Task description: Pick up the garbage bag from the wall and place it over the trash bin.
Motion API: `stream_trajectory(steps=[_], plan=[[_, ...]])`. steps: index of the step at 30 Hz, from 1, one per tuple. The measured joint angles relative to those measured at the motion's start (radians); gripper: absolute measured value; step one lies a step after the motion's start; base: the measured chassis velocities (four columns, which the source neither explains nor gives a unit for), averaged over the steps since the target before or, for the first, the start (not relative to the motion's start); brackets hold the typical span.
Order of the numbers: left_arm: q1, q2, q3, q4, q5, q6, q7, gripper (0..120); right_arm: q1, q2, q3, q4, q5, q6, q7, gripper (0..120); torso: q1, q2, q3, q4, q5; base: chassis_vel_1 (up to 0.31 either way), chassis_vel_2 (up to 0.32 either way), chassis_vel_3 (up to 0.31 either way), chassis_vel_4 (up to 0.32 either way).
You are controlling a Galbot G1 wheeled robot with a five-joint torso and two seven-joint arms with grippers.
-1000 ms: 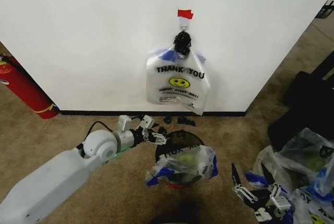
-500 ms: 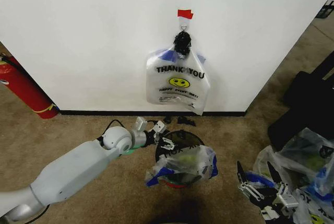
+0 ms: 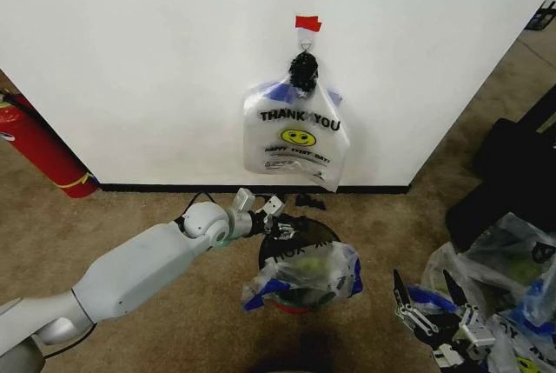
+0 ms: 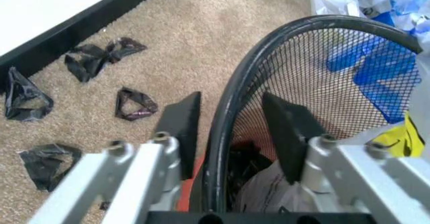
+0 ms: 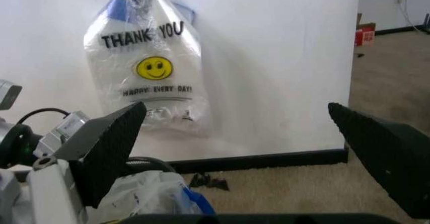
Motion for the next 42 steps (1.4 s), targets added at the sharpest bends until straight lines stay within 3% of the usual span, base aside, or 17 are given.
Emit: stream_trajectory(steps=[2,6,10,18,22,30,35,42], plan=[[-0.001,0.001,0.002,0.0,-0.002,0.0,0.001,32,0.0,0.0,0.0,0.0,0.0,0.0,0.001,100,0.0,0.0,0.0,0.0,0.0,0.0,0.0,0.0,0.0],[0.006,0.007,0.003,-0.007,-0.015,-0.002,-0.016,14,0.002,0.001,-0.003,-0.002,-0.003,0.0,0.001,100,0.0,0.0,0.0,0.0001,0.0,0.0,0.0,0.0,0.0],[0.013,0.008,0.001,-0.013,-0.03,-0.005,-0.049,3,0.009,0.001,-0.007,-0.011,-0.008,-0.001,0.004,100,0.0,0.0,0.0,0.0001,0.0,0.0,0.0,0.0,0.0],[0.064,0.027,-0.052,-0.072,-0.118,0.014,-0.19,3,0.004,-0.001,-0.021,-0.001,-0.003,-0.02,0.001,100,0.0,0.0,0.0,-0.0002,-0.0002,0.0,0.0,0.0,0.0],[0.165,0.062,-0.161,-0.184,-0.22,0.043,-0.349,3,0.027,-0.013,-0.025,0.007,-0.003,-0.061,0.017,100,0.0,0.0,0.0,0.0004,0.0001,0.0,0.0,0.0,0.0],[0.285,0.112,-0.274,-0.321,-0.322,0.027,-0.578,3,0.058,-0.041,-0.042,0.022,-0.008,-0.119,0.045,100,0.0,0.0,0.0,0.0001,0.0003,0.0,0.0,0.0,0.0],[0.419,0.107,-0.405,-0.402,-0.411,-0.062,-0.725,3,0.072,-0.061,-0.048,0.018,-0.016,-0.138,0.059,100,0.0,0.0,0.0,0.0002,-0.0002,0.0,0.0,0.0,0.0],[0.584,0.075,-0.479,-0.489,-0.406,-0.157,-0.838,3,0.078,-0.069,-0.06,0.002,-0.028,-0.149,0.075,100,0.0,0.0,0.0,0.0001,-0.0001,0.0,0.0,0.0,0.0]])
